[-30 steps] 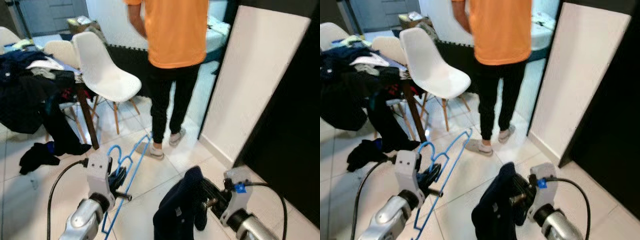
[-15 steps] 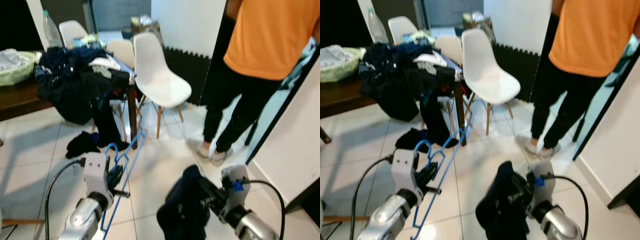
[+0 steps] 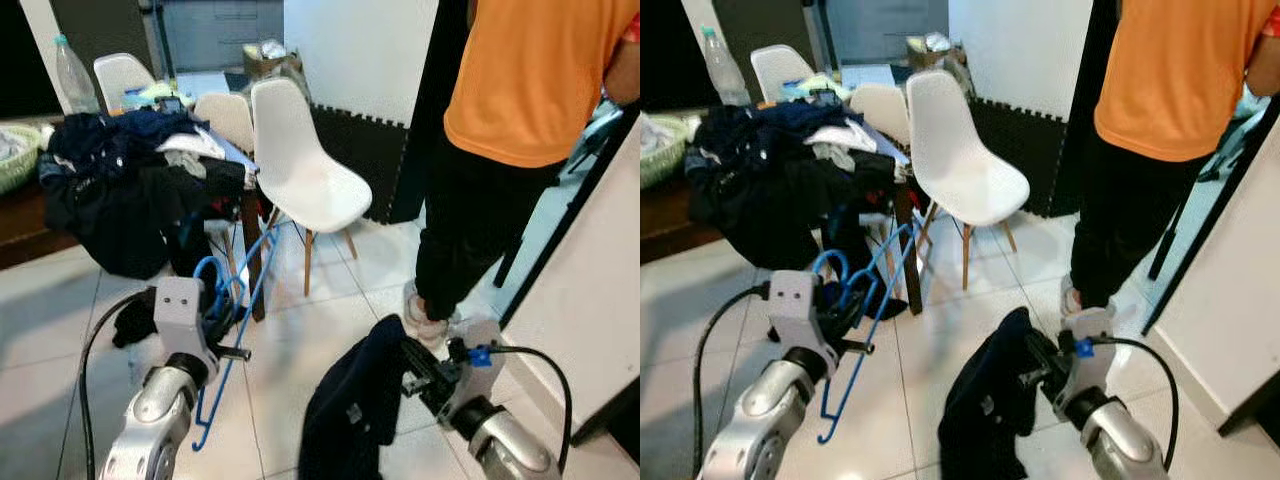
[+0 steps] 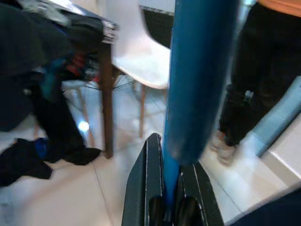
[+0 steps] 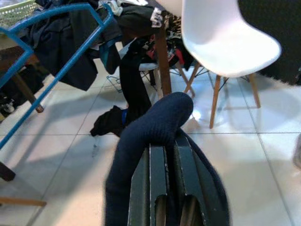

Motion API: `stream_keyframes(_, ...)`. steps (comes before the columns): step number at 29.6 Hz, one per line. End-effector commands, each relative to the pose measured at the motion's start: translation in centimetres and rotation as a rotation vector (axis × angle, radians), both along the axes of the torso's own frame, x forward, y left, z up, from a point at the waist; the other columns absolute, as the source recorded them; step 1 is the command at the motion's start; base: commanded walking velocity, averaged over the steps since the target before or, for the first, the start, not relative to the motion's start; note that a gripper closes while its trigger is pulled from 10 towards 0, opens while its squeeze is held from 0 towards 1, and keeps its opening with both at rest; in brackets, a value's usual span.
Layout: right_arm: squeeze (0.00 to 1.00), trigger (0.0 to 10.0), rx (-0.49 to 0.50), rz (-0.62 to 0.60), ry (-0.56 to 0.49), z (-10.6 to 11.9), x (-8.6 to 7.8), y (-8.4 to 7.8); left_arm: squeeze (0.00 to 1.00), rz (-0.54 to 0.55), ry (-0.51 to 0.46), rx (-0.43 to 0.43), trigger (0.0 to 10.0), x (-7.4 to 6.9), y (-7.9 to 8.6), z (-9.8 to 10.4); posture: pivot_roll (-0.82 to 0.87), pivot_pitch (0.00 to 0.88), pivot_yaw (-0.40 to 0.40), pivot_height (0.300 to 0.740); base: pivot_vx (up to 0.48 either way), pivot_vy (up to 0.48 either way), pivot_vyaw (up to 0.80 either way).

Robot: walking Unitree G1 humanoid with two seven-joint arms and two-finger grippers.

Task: Hang hanger

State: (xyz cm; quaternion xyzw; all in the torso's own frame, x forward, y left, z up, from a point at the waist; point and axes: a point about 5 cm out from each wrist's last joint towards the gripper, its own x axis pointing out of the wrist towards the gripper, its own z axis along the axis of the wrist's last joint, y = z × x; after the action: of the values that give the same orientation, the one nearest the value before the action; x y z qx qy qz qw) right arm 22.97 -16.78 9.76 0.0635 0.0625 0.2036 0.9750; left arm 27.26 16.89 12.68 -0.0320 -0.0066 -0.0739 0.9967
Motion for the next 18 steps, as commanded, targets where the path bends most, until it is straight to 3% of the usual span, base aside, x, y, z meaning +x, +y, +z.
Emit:
stream_keyframes(1, 0.00, 10.0, 0.006, -0.008, -0.026, 0.7, 0.5, -0.2, 0.00, 0.010, -0.039, 0.004, 10.0, 0.7, 0.2, 1.3, 0.10, 0.000, -0.023, 0.740, 0.371, 0.000, 0.00)
stream_keyframes(4, 0.00, 10.0, 0.006, -0.009, -0.033, 0.8, 0.7, -0.1, 0.00, 0.017, -0.063, 0.005, 10.0, 1.0, 0.3, 2.1, 0.10, 0.000, -0.022, 0.740, 0.369, 0.000, 0.00)
stream_keyframes(8, 0.00, 10.0, 0.011, 0.000, -0.066, 1.8, 1.5, 0.4, 0.00, 0.049, -0.142, 0.020, 10.0, 1.8, 1.1, 4.7, 0.11, 0.000, -0.019, 0.740, 0.372, 0.000, 0.00)
stream_keyframes(18, 0.00, 10.0, 0.018, 0.013, -0.109, 3.1, 2.6, 1.3, 0.00, 0.074, -0.218, 0.034, 10.0, 2.3, 1.6, 7.3, 0.13, 0.000, -0.020, 0.740, 0.469, 0.000, 0.00)
